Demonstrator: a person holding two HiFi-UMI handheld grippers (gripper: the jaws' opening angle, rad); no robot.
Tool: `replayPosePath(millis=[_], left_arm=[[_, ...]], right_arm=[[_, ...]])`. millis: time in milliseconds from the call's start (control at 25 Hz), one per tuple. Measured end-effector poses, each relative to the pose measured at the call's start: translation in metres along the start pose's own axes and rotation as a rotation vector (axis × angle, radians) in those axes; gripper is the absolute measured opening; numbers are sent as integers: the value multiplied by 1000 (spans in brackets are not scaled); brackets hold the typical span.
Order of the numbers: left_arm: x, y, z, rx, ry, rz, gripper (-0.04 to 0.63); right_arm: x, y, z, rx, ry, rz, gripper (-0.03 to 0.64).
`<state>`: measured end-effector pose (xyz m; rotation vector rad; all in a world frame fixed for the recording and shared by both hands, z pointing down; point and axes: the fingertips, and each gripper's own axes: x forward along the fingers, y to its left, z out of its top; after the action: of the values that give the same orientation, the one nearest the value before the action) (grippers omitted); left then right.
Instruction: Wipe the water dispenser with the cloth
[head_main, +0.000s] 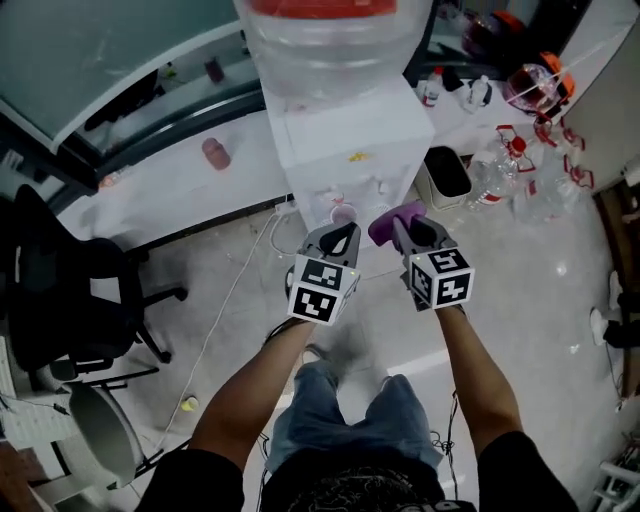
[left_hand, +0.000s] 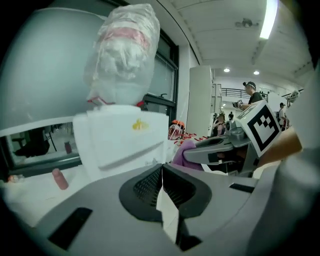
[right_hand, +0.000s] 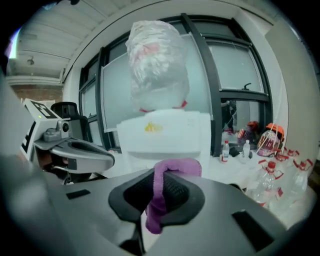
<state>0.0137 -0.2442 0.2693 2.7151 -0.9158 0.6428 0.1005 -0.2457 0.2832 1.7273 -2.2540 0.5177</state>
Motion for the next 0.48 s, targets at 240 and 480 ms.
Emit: replayPosePath(millis=[240, 480], left_arm=[[-82, 26, 107, -11, -69, 22, 26], [-153, 68, 170, 34, -151, 81, 26]], right_arm=[[-49, 54, 135, -42, -86, -1, 32], [-85, 95, 227, -72, -180, -26, 32]])
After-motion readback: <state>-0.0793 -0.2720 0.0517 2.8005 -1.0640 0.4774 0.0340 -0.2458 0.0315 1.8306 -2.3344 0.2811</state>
